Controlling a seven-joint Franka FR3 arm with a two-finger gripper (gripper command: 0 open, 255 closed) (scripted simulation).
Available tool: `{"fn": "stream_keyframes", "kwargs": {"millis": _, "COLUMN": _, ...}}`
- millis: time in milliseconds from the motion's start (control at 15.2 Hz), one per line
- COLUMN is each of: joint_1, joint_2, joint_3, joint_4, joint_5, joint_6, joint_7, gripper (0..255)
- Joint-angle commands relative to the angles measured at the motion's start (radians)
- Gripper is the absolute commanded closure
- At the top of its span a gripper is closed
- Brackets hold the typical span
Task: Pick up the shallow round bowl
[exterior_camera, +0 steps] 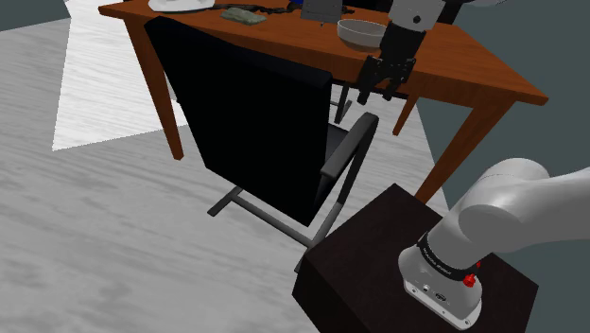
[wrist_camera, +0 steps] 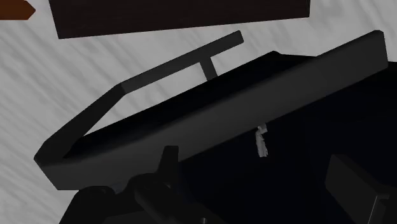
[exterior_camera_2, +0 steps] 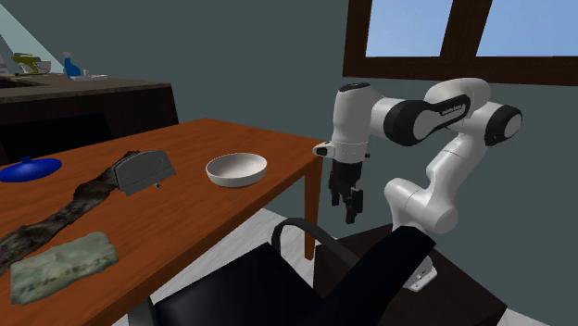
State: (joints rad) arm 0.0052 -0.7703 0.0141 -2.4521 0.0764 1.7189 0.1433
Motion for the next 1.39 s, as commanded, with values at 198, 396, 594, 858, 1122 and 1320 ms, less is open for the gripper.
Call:
{"fn": "stream_keyframes", "kwargs": {"millis": 198, "joint_1": -0.015, "joint_2": 0.110, "joint_3": -0.025, "joint_4": 0.109, "joint_5": -0.035, "joint_6": -0.009, "joint_7": -0.037, "gripper": 0}}
{"fn": "stream_keyframes", "kwargs": {"millis": 396, "joint_1": -0.027, "joint_2": 0.218, "joint_3": -0.047, "joint_4": 0.226, "joint_5": -0.064, "joint_6": -0.026, "joint_7": -0.072, "gripper": 0}}
{"fn": "stream_keyframes", "kwargs": {"millis": 594, "joint_1": -0.036, "joint_2": 0.327, "joint_3": -0.067, "joint_4": 0.353, "joint_5": -0.088, "joint_6": -0.052, "joint_7": -0.105, "gripper": 0}}
{"fn": "stream_keyframes", "kwargs": {"millis": 858, "joint_1": -0.047, "joint_2": 0.474, "joint_3": -0.090, "joint_4": 0.540, "joint_5": -0.114, "joint_6": -0.098, "joint_7": -0.149, "gripper": 0}}
{"fn": "stream_keyframes", "kwargs": {"millis": 1122, "joint_1": -0.058, "joint_2": 0.630, "joint_3": -0.110, "joint_4": 0.754, "joint_5": -0.131, "joint_6": -0.162, "joint_7": -0.194, "gripper": 0}}
{"fn": "stream_keyframes", "kwargs": {"millis": 1320, "joint_1": -0.068, "joint_2": 0.759, "joint_3": -0.123, "joint_4": 0.942, "joint_5": -0.139, "joint_6": -0.224, "joint_7": -0.229, "gripper": 0}}
